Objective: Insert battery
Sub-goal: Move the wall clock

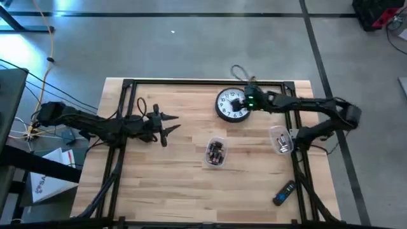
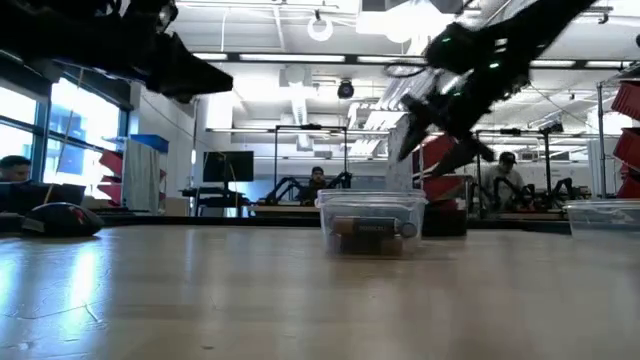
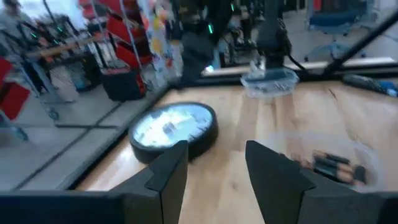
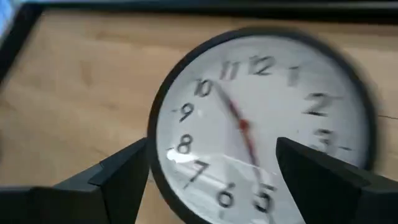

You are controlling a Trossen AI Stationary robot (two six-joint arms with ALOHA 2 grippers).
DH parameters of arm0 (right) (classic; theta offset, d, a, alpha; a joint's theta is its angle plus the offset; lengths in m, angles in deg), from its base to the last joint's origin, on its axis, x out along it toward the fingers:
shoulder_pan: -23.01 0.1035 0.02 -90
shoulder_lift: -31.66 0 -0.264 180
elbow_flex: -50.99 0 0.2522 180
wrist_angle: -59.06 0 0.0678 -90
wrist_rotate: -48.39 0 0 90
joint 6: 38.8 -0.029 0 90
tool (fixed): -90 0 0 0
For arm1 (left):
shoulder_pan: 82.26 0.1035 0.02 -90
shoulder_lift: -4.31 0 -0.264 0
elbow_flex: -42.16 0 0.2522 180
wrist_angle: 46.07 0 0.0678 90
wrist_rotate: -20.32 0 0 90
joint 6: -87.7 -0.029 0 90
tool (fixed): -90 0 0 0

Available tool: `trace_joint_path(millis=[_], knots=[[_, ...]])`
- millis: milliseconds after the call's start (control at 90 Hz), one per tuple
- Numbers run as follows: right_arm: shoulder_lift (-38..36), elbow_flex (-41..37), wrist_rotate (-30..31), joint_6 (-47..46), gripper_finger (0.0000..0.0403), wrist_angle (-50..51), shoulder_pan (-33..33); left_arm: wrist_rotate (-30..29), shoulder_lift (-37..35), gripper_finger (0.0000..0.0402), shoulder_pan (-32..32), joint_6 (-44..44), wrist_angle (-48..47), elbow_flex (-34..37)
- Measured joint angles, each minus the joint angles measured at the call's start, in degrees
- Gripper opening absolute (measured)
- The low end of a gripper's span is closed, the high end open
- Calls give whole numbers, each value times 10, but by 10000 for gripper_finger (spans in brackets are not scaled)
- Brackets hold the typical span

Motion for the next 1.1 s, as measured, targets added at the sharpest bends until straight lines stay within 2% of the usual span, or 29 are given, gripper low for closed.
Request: trace_joint_path(millis=[278,367,500,633,1100], knots=[[214,224,-58,162,311,16,6,14,0,147,84,-19,-1,-11],[269,288,-98,202,312,50,-3,34,-1,147,102,-7,-26,-12],[328,354,-167,213,312,101,-7,47,-1,147,116,-1,-66,-12],[352,379,-194,210,312,119,-2,46,-1,147,123,1,-68,-12],[352,380,-150,181,312,280,-2,66,-1,147,121,21,-77,-12]])
